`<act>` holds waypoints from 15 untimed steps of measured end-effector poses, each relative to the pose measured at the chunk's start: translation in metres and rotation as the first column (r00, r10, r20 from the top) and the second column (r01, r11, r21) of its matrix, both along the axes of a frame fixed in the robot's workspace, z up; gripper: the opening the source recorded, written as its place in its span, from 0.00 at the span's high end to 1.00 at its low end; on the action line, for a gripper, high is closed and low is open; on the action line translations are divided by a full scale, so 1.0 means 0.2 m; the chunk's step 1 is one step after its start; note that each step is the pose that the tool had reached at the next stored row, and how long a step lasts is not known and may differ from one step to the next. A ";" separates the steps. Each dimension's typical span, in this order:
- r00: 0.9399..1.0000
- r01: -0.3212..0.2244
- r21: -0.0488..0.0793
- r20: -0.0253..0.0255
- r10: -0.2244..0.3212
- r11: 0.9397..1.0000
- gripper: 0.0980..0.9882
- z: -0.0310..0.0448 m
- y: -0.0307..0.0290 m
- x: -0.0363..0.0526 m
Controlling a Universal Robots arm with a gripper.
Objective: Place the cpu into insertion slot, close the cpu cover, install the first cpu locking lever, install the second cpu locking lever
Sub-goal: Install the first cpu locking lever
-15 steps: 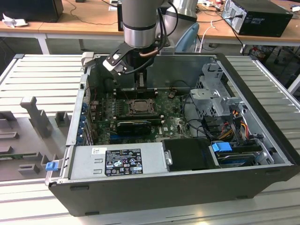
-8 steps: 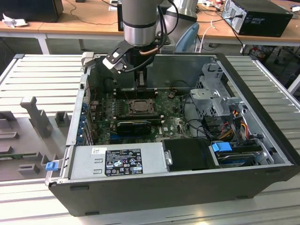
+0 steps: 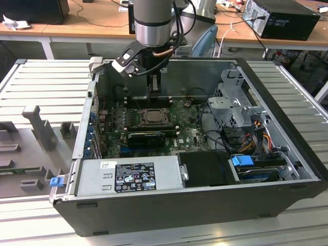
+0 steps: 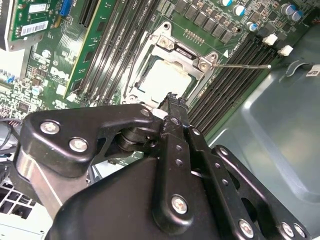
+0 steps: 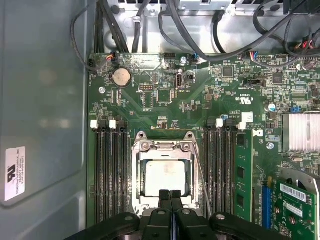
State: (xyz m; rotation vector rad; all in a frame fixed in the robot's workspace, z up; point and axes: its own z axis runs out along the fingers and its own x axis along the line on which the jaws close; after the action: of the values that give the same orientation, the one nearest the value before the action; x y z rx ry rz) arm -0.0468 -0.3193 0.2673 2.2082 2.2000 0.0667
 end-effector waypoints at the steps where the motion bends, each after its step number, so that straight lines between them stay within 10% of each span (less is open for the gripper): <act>1: 1.000 0.000 0.000 0.000 0.000 1.000 0.99 0.010 0.000 0.000; 15: 0.998 -0.059 0.000 0.000 0.059 0.998 0.99 0.106 0.000 0.000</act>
State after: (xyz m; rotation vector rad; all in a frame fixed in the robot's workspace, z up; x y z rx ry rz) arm -0.0468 -0.3193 0.2886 2.1433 2.2648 0.0676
